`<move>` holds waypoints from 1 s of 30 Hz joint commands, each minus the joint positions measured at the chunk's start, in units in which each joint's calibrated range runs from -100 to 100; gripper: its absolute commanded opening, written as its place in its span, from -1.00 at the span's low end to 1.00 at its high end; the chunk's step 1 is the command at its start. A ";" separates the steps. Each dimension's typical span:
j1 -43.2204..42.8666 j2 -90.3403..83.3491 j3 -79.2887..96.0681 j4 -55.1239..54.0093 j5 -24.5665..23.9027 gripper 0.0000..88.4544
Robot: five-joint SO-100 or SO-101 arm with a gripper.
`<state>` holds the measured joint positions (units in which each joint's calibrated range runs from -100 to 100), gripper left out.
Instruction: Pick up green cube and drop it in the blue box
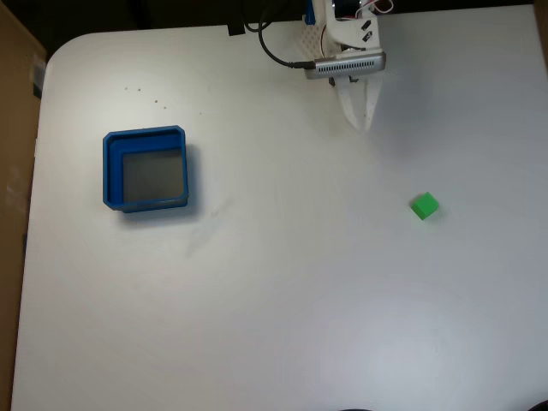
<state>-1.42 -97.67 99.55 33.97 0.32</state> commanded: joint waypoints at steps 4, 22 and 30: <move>0.34 -0.99 0.18 -1.04 -0.10 -0.99; 0.27 -0.91 0.18 -1.04 0.20 -0.99; -1.68 -0.91 0.27 -1.04 -0.10 -0.99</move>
<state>-1.42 -97.67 99.64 33.97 0.32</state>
